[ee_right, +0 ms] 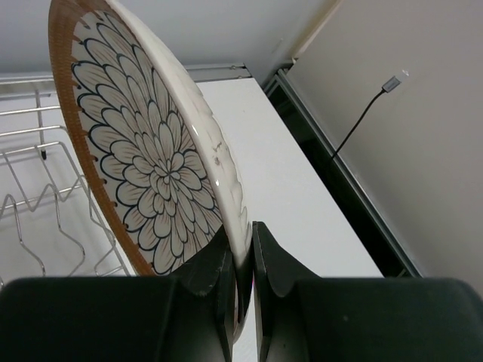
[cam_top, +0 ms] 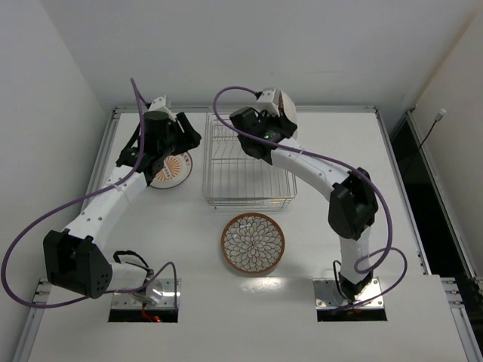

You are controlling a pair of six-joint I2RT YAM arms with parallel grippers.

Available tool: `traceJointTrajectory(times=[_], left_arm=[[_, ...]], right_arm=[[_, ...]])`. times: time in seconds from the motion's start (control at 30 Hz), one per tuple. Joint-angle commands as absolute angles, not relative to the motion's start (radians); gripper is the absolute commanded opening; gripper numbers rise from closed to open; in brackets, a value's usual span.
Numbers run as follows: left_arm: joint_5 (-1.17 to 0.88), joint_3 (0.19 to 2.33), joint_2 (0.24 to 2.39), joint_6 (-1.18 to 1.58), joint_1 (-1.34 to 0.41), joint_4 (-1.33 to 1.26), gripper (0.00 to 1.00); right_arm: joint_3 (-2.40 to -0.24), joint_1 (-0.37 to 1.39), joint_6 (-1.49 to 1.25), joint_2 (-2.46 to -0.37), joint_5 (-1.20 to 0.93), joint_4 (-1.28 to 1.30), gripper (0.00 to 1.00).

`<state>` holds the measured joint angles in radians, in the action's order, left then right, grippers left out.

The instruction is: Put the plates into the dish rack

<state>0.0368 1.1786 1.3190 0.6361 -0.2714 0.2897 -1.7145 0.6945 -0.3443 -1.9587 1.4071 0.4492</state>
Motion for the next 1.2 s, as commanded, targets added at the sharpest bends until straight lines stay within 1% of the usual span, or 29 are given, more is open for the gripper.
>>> traceJointTrajectory(times=[0.0,0.3,0.47,0.57,0.77,0.93,1.17], left_arm=[[0.028,1.184,1.287,0.626,-0.267,0.256,0.54],[0.028,1.184,1.287,0.626,-0.267,0.256,0.54],[0.028,1.184,1.287,0.626,-0.267,0.256,0.54],[0.028,1.184,1.287,0.626,-0.267,0.256,0.54],[0.028,1.184,1.287,0.626,-0.267,0.256,0.54],[0.028,1.184,1.287,0.626,-0.267,0.256,0.54],[0.028,1.184,1.287,0.626,-0.267,0.256,0.54]], right_arm=[[-1.778,0.678,-0.365,-1.976,1.681,0.387,0.0],[-1.758,0.669,-0.374,-1.997,1.625,0.387,0.0],[-1.776,0.669,-0.374,-1.997,1.65,0.387,0.0],[-1.776,0.669,-0.374,-1.964,1.678,0.4,0.0],[-1.706,0.669,-0.365,-1.849,1.687,0.368,0.0],[-1.715,0.678,-0.331,-1.848,1.687,0.344,0.0],[-1.747,0.678,-0.331,-1.917,1.66,0.344,0.0]])
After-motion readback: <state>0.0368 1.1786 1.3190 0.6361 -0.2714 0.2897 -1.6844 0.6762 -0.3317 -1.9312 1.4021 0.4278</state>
